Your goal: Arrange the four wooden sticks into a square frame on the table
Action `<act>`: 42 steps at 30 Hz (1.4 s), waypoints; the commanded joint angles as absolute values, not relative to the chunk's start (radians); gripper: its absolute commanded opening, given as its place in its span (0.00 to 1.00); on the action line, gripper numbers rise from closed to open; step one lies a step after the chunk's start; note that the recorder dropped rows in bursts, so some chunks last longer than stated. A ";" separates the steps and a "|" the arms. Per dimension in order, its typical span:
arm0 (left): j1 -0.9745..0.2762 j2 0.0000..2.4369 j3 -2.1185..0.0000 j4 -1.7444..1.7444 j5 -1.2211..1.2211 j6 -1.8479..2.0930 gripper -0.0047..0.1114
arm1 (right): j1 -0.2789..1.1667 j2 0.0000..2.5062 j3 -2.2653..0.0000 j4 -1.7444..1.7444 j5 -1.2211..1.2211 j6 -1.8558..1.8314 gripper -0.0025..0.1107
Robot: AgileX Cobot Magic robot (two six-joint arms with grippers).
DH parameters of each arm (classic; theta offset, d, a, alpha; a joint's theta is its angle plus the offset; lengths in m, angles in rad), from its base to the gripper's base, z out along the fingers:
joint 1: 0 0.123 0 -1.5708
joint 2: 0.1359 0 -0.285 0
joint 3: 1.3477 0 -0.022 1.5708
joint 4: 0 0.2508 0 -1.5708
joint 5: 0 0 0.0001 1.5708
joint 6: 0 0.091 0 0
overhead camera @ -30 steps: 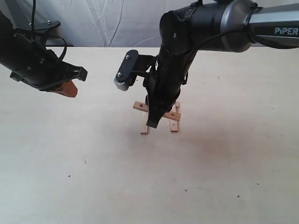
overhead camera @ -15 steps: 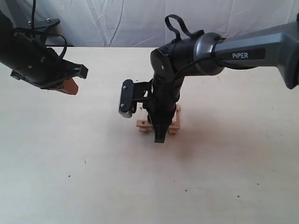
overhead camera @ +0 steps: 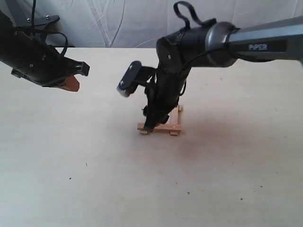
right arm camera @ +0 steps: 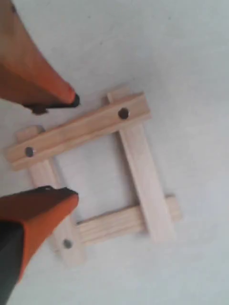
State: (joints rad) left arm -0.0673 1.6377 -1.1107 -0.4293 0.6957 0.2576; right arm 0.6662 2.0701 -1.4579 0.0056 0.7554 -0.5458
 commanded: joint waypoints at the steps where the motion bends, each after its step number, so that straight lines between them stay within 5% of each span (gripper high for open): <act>1: -0.062 1.577 -1.088 -0.441 0.644 0.255 0.04 | 0.569 1.958 -1.441 0.010 0.890 -0.207 0.22; 3: -0.062 1.518 -1.056 -0.426 0.623 0.229 0.04 | 0.525 1.903 -1.397 0.013 0.905 -0.101 0.03; 9: -0.062 1.149 -0.819 -0.326 0.485 0.194 0.04 | 0.391 1.539 -1.085 0.011 0.849 0.038 0.02; 22: -0.062 0.512 -0.530 -0.291 0.359 0.202 0.04 | 0.391 0.876 -0.655 0.000 0.468 0.042 0.02; 42: -0.062 0.348 -0.524 -0.287 0.416 0.202 0.04 | 0.388 0.654 -0.601 0.010 0.483 0.042 0.02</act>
